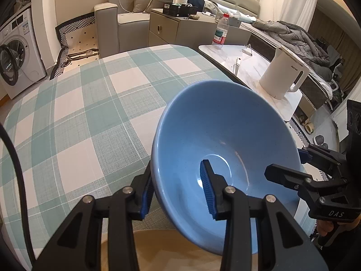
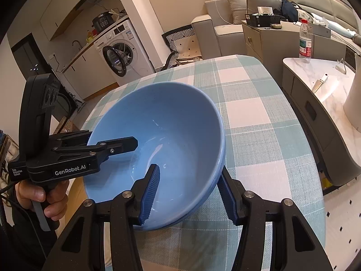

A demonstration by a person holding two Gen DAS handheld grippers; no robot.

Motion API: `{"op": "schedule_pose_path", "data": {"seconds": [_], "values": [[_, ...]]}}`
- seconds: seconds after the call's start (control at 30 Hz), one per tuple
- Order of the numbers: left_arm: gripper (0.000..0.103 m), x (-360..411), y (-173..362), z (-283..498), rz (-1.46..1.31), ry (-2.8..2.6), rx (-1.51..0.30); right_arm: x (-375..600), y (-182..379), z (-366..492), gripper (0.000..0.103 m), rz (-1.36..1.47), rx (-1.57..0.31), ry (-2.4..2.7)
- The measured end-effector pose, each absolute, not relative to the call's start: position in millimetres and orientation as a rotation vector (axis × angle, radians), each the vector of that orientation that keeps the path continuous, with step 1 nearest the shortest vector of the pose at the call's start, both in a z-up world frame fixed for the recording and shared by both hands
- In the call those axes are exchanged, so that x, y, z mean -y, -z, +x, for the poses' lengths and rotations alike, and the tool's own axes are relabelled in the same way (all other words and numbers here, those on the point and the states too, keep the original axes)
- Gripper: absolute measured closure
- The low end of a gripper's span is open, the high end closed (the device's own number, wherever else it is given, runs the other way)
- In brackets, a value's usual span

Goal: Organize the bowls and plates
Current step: 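Lift the gripped blue bowl stack and carry it over the cream plates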

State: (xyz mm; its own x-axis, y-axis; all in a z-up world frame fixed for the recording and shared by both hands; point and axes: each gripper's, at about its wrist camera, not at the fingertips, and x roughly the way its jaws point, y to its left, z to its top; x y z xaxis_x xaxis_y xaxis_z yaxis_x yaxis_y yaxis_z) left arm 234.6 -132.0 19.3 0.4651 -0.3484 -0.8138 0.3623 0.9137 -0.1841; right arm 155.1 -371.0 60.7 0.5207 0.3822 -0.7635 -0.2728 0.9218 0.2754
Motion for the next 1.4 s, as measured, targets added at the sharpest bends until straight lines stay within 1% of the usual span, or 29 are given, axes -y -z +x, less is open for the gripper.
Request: {"op": "schedule_pose_path", "data": {"seconds": [0.7, 1.4], "values": [[0.065, 131, -29, 228, 0.011, 0.434, -0.973, 371, -70, 148, 0.049, 0.115, -0.923, -0.393], [0.065, 120, -52, 207, -0.019, 0.430, -0.920, 364, -91, 128, 0.049, 0.087, -0.878, -0.410]]}}
